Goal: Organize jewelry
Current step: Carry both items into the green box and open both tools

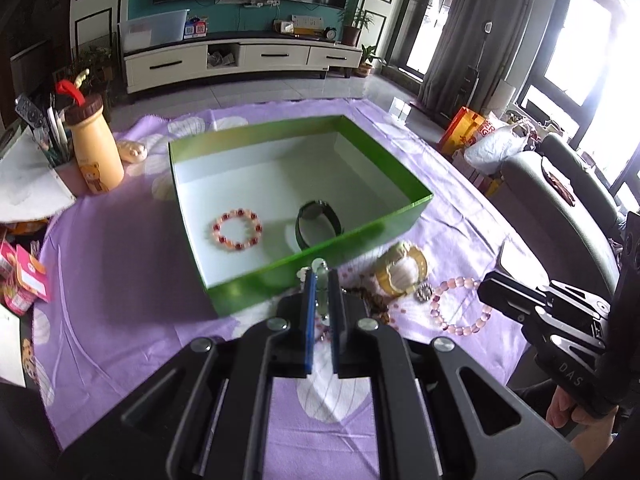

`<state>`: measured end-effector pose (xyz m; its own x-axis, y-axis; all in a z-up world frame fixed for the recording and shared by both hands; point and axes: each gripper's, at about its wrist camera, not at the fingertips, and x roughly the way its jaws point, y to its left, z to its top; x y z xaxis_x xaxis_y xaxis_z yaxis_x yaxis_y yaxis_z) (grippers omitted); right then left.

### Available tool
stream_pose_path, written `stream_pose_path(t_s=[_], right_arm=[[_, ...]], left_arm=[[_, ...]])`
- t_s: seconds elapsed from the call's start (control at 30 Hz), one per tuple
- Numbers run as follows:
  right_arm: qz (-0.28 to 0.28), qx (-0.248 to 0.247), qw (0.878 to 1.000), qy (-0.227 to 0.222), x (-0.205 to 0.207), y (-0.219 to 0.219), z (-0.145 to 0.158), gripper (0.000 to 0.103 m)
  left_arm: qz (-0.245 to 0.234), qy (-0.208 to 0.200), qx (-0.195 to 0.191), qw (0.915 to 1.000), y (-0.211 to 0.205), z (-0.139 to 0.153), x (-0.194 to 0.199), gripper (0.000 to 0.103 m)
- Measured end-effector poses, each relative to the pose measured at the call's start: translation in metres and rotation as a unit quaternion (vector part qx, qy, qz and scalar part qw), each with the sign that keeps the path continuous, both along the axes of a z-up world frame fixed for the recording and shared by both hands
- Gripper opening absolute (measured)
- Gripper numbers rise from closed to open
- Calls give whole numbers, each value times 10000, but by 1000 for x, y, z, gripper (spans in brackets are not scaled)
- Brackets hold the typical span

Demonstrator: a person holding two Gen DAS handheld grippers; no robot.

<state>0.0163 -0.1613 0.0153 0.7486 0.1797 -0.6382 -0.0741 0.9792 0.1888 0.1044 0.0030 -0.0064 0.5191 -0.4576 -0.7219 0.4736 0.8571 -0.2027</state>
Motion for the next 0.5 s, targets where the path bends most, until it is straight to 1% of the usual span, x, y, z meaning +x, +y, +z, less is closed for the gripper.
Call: stream_pose_path(t_s=[0.1, 0.17, 0.27, 0.5], right_arm=[[-38, 9, 9999, -98, 9, -2, 9, 7], [-54, 52, 9998, -167, 17, -4, 16, 7], [-54, -10, 9997, -237, 29, -4, 24, 7], [-68, -43, 9995, -308, 65, -5, 33, 7]], left_arm=[[40, -59, -39, 10000, -1, 8, 14, 5], [73, -23, -85, 9999, -2, 10, 25, 5], [131, -21, -81, 9999, -4, 12, 39, 5], [262, 61, -25, 9996, -9, 5, 76, 5]])
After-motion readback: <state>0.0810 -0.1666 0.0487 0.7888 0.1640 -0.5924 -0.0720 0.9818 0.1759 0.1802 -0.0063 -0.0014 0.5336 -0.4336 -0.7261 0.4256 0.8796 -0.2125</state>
